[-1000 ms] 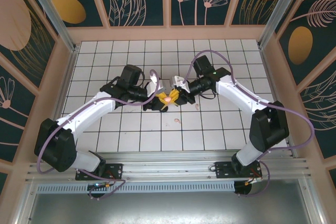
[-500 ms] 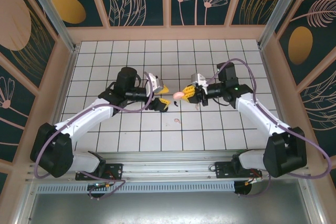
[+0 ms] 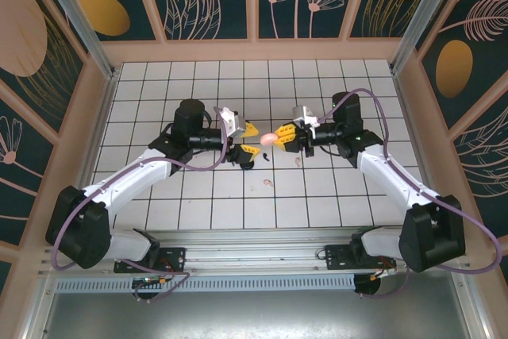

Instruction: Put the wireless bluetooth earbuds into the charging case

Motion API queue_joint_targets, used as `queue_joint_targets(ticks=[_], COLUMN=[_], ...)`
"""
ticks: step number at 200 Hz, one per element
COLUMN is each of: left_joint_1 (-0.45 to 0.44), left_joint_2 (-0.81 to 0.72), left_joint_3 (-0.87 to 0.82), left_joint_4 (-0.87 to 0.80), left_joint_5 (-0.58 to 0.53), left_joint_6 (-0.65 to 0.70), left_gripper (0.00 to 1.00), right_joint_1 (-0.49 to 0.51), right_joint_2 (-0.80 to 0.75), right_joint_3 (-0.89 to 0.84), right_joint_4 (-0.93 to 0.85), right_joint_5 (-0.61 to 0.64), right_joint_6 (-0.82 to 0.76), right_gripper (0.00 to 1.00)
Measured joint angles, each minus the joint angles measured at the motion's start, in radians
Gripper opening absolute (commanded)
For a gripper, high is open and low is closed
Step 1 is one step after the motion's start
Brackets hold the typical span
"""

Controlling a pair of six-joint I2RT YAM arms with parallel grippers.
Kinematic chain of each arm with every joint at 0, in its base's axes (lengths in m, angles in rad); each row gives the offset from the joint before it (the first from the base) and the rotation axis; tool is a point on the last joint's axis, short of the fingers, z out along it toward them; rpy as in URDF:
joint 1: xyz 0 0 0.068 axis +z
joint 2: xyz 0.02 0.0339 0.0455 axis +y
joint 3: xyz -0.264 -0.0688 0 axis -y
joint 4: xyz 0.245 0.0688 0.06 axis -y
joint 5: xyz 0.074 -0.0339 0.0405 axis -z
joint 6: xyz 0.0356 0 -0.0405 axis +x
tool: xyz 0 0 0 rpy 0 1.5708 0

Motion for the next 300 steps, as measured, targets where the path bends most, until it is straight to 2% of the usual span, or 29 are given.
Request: queue_joint_targets(ticks=[131, 216, 266, 279, 300], left_joint_1=[0.0, 0.0, 0.0, 0.0, 0.0], left_joint_2=[0.018, 0.018, 0.018, 0.018, 0.019], left_joint_3=[0.002, 0.002, 0.003, 0.006, 0.03], left_joint_4=[0.008, 0.008, 0.007, -0.003, -0.055], left_joint_5=[0.017, 0.017, 0.014, 0.007, -0.021], left_joint_6=[-0.03, -0.037, -0.044, -0.035, -0.003], left_gripper=[0.38, 0.37, 0.22, 0.19, 0.17], right_joint_1=[0.041, 0.05, 0.054, 0.054, 0.054], right_joint_2=[0.035, 0.048, 0.057, 0.057, 0.057], right_joint_3=[0.0, 0.0, 0.0, 0.0, 0.001], right_joint_4=[0.09, 0.11, 0.113, 0.113, 0.105], right_joint_5=[-0.002, 0.009, 0.017, 0.02, 0.037], right_joint_6=[0.069, 0.087, 0.091, 0.092, 0.087], right_gripper=[0.12, 0.12, 0.13, 0.16, 0.28])
